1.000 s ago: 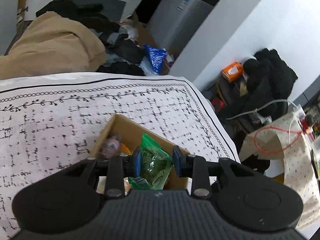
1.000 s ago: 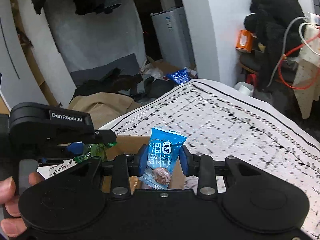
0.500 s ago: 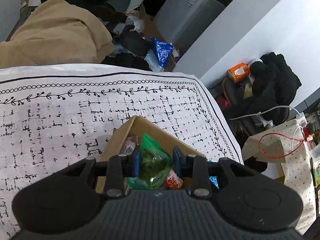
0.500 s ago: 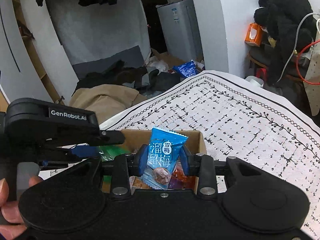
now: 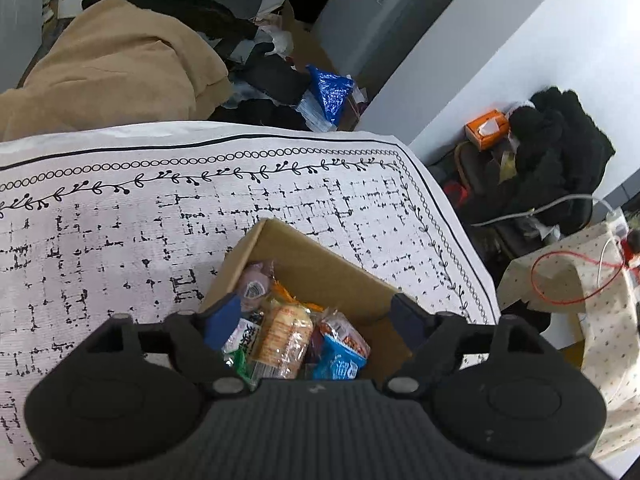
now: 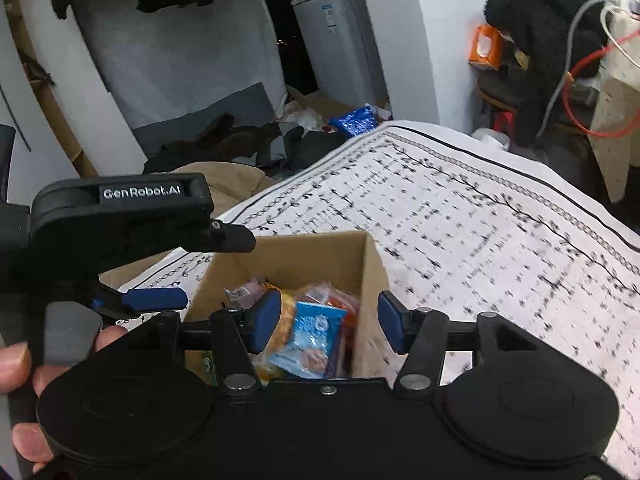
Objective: Organize snacks
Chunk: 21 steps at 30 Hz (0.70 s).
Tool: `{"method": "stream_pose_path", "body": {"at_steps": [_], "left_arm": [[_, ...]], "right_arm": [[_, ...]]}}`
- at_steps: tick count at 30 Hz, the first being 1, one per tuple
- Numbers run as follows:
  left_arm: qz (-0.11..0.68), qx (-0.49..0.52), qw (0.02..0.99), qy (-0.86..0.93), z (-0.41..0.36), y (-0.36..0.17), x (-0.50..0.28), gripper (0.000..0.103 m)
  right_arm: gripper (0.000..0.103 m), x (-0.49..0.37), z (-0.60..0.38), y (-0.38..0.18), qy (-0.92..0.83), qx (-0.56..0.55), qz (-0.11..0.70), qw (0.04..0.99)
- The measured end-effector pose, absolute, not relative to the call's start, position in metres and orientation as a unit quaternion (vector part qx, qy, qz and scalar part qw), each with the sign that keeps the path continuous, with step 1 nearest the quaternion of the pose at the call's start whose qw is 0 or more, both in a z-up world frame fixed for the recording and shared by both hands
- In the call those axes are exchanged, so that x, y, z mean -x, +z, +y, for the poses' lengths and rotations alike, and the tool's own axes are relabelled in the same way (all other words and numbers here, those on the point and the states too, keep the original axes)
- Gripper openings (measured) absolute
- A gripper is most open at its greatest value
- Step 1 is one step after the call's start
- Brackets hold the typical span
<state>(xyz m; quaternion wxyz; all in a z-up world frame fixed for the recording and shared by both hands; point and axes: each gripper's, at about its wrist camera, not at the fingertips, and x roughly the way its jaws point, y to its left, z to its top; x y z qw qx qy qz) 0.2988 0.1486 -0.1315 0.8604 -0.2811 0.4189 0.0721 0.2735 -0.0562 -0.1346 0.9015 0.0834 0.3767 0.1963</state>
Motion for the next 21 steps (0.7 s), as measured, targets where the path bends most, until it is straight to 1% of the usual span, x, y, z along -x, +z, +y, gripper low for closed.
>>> {"method": "stream_pose_path", "body": {"at_steps": [3, 6, 10, 11, 12, 14, 15, 17, 21], "left_arm": [[0.431, 0.264, 0.86, 0.067, 0.138, -0.132, -0.298, 0.084], [0.443, 0.248, 0.858, 0.074, 0.133, -0.131, -0.295, 0.084], [0.434, 0.241, 0.864, 0.083, 0.133, -0.117, -0.285, 0.084], [0.431, 0.242, 0.865, 0.085, 0.134, -0.112, -0.282, 0.084], [0.427, 0.243, 0.866, 0.09, 0.135, -0.107, -0.278, 0.088], [0.425, 0.24, 0.868, 0.097, 0.134, -0.098, -0.271, 0.091], [0.424, 0.236, 0.869, 0.098, 0.133, -0.094, -0.267, 0.091], [0.427, 0.227, 0.87, 0.096, 0.128, -0.085, -0.259, 0.092], [0.429, 0.217, 0.871, 0.1, 0.123, -0.069, -0.241, 0.093]], "right_arm": [[0.054, -0.27, -0.065, -0.129, 0.195, -0.086, 0.386, 0.898], [0.057, -0.267, -0.072, -0.124, 0.195, -0.084, 0.393, 0.895], [0.06, -0.261, -0.079, -0.116, 0.201, -0.082, 0.395, 0.893], [0.063, -0.258, -0.082, -0.112, 0.204, -0.085, 0.391, 0.893], [0.064, -0.257, -0.084, -0.109, 0.206, -0.088, 0.388, 0.894], [0.068, -0.254, -0.088, -0.103, 0.211, -0.094, 0.384, 0.894], [0.069, -0.252, -0.091, -0.1, 0.214, -0.096, 0.382, 0.894], [0.078, -0.249, -0.094, -0.094, 0.219, -0.094, 0.381, 0.893], [0.082, -0.24, -0.098, -0.087, 0.235, -0.088, 0.377, 0.891]]}}
